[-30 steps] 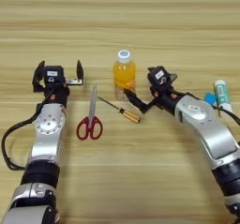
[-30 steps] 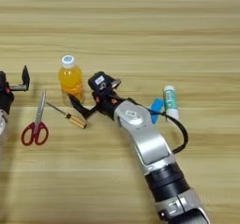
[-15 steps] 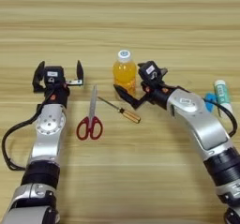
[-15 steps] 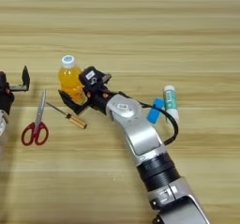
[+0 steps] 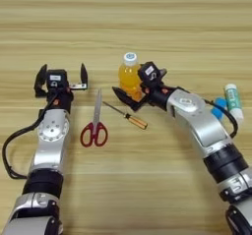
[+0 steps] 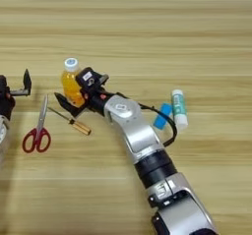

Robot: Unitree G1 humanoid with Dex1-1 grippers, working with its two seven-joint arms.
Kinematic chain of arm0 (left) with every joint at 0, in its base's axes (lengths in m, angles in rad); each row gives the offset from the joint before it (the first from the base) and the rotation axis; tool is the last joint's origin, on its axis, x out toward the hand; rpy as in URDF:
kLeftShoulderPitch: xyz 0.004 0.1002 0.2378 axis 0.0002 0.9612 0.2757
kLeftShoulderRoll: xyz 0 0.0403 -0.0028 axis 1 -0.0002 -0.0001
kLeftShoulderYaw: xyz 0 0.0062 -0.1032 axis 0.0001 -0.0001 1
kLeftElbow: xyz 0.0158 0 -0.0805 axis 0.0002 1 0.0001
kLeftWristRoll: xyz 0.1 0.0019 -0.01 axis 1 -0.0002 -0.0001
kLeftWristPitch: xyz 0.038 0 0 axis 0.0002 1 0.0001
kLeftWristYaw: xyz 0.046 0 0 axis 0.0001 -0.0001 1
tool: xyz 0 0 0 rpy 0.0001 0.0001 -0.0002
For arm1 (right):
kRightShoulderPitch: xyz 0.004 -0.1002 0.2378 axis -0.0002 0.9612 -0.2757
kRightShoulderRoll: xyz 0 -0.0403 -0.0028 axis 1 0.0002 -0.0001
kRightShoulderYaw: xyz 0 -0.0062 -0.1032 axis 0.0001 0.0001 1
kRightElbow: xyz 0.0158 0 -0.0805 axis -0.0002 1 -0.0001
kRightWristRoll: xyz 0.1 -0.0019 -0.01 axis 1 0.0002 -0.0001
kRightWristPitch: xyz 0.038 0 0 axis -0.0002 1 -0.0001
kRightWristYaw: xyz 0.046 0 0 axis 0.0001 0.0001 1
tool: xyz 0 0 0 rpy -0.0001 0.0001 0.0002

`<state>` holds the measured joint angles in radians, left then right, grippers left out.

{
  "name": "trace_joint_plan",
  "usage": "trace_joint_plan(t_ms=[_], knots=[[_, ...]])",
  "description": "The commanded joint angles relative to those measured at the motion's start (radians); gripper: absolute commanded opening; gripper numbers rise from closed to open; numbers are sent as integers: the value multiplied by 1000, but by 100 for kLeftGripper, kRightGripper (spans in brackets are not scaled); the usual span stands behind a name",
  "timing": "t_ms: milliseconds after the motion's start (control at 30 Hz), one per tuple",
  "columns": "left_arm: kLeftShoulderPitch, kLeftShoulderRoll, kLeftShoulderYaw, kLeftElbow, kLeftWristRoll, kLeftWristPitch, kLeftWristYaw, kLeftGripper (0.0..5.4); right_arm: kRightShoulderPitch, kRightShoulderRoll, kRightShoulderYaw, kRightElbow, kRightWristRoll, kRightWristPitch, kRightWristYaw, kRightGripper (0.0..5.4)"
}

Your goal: Move the objects on the table

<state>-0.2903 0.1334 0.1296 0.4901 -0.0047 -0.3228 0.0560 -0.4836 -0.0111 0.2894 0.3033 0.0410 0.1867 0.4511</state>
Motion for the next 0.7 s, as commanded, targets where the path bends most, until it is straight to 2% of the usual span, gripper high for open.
trace_joint_plan(t_ms=[33,333,700], knots=[[9,-3,-8,-14,13,11,4,540,-38,14,-9,67,-6,-45,12,536],[13,-4,-10,-22,12,16,5,540,-49,25,-20,131,-10,-94,19,536],[17,-6,-12,-30,10,18,6,540,-52,41,-34,180,-4,-177,28,422]])
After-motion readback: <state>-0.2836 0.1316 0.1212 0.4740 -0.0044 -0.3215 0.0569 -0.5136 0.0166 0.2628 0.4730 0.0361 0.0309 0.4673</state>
